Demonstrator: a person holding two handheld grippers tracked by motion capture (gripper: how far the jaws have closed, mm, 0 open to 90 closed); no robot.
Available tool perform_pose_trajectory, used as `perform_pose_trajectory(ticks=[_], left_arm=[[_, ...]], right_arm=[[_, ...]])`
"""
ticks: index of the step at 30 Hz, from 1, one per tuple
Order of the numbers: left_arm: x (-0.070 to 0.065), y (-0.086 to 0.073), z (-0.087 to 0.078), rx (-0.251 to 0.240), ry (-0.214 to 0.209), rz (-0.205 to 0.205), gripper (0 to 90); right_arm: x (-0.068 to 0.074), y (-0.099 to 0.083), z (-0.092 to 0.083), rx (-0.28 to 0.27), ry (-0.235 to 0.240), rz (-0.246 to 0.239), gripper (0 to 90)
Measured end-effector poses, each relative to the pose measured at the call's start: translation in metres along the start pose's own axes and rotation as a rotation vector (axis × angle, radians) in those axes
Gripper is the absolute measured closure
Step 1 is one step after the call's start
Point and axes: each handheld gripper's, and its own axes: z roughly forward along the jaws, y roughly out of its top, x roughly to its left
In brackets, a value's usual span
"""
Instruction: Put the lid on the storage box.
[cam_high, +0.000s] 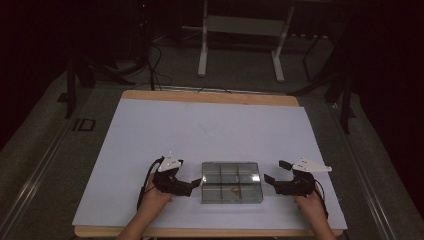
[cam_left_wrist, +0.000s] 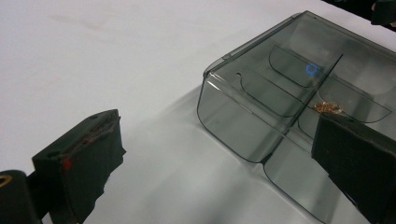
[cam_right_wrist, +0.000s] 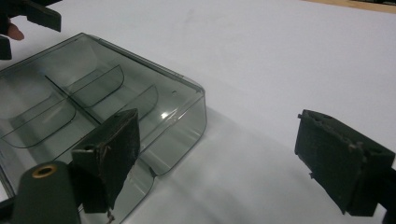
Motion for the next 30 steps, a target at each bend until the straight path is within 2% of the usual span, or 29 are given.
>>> perform_pose_trajectory(ticks=[18,30], left_arm=[[0.004,0.000,-0.001,-0.008,0.000,-0.004,2.8],[0.010,-0.005,-0.013,-0.013,0.028,-0.011,2.9]], right_arm=[[-0.005,-0.006,-0.004,0.007,-0.029,-0.001,14.1],[-0.014,-0.018,-0.016,0.018,-0.073,0.015,14.1]])
